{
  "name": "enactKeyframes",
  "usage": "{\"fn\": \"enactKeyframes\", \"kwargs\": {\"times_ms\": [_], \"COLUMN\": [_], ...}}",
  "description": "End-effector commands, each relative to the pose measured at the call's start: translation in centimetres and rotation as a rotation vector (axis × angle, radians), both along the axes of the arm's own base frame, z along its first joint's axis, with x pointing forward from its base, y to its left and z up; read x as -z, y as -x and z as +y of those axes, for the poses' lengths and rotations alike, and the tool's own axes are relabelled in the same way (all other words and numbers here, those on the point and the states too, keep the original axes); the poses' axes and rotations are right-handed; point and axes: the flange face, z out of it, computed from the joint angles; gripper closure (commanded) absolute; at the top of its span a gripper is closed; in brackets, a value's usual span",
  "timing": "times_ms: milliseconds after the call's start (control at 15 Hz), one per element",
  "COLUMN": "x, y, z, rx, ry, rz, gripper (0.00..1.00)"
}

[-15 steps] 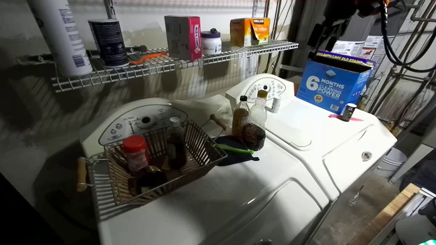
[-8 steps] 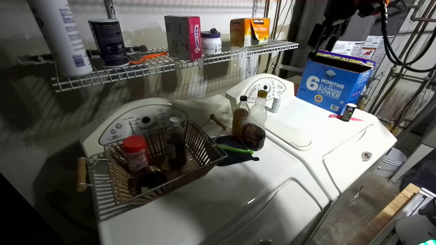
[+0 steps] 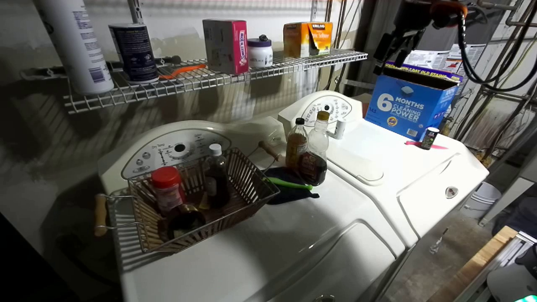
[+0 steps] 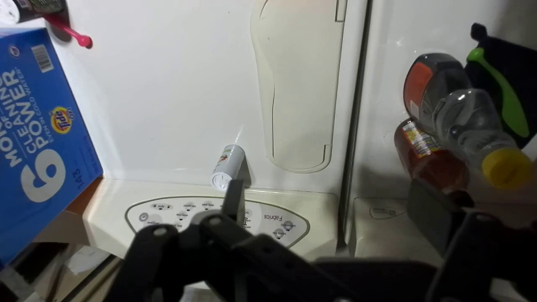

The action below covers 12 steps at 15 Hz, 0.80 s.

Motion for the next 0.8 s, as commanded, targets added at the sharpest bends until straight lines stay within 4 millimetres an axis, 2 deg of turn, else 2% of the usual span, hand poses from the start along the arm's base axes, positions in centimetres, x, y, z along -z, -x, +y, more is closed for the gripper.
{"fn": "enactKeyframes", "kwargs": {"times_ms": [0, 333, 733], "x": [4.0, 11.5, 18.0], "y": [-3.4, -6.7, -9.1], "z": [-2.9, -6.5, -9.9], "rx": [-0.046, -0.072, -0.061], "ry": [-0.074, -0.133, -0.141], "rz": [-0.042, -0.071, -0.066], "gripper": [0.0, 0.0, 0.0]}}
